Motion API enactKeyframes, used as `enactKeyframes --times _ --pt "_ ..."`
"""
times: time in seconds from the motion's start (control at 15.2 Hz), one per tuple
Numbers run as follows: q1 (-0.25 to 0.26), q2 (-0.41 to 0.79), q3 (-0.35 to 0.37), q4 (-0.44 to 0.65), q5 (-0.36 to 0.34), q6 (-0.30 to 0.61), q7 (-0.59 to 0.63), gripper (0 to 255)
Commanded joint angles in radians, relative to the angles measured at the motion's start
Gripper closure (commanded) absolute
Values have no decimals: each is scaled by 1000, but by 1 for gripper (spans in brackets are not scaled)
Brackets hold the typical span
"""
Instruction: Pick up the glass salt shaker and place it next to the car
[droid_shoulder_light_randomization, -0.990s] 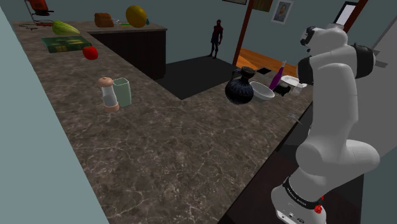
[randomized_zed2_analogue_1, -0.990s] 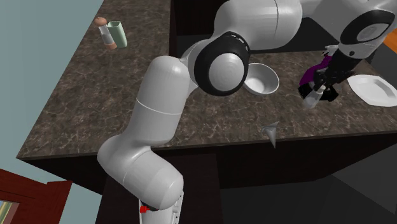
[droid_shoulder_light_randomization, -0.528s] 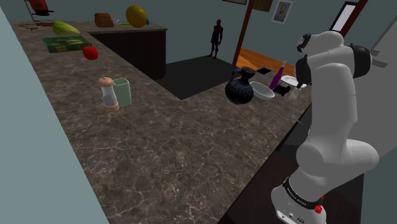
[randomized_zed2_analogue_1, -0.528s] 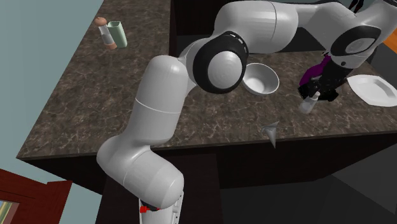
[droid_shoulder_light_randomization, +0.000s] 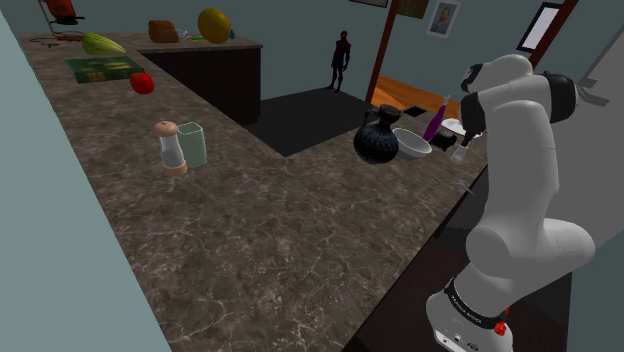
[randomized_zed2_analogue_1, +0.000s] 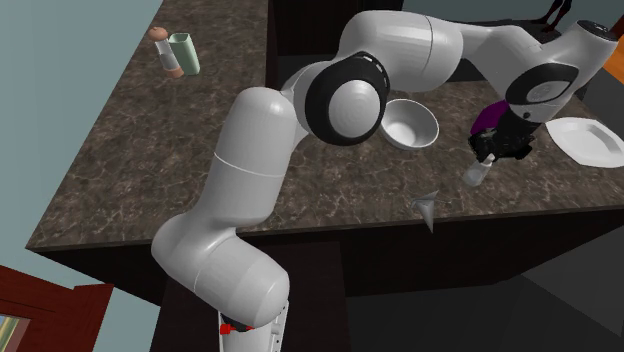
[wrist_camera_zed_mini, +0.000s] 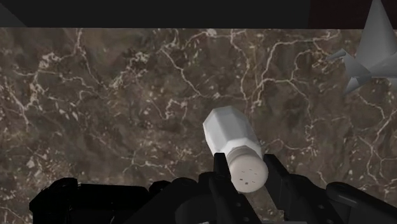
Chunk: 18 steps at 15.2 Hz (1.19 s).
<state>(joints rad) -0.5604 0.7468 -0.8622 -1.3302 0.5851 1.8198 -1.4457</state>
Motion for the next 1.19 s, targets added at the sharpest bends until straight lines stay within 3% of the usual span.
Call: enactKeyframes --times 0.0,0.4,0.46,0.79,1.12 --pt "2 0 0 -10 1 9 -3 255" --pt "2 0 0 -10 1 9 -3 255" --pt "2 0 0 -10 1 9 -3 0" --pt "2 0 0 -10 1 9 -3 0" --pt "-19 -27 -15 85 -23 -97 20 0"
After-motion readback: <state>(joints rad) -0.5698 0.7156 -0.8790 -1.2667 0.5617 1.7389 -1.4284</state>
